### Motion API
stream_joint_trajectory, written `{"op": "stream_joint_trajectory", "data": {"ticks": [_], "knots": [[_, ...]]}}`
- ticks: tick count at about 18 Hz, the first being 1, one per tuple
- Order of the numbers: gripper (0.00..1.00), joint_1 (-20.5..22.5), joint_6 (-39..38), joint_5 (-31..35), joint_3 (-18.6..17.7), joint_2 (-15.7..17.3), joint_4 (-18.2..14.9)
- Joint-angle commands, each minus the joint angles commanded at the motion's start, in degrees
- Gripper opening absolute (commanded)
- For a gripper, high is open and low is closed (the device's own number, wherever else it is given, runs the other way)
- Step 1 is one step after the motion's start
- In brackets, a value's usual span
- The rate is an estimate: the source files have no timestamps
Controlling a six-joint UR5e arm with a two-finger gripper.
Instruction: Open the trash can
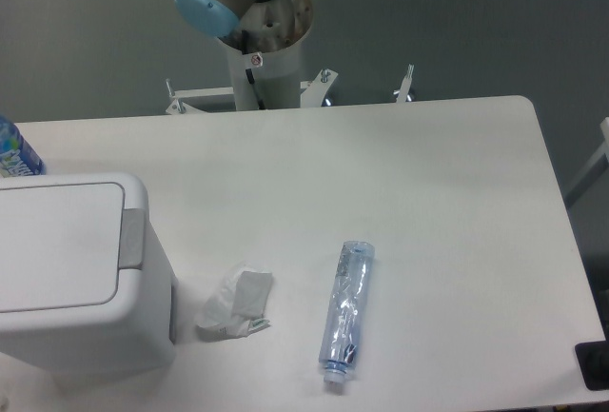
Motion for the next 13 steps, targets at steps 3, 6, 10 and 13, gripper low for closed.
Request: {"op": "stream_joint_trajectory", "data": {"ticks": [3,6,10,13], "knots": [[1.0,-0.2,-0.1,-0.1,0.0,0.0,0.0],[1.0,-0.7,-3.9,0.0,-0.1,0.1,0.1],[1.0,-5.5,-18.2,-0.2,-0.2,-0.1,2.2],[1.0,-12.6,-33.3,-0.2,-0.5,-1.1,5.3]]}}
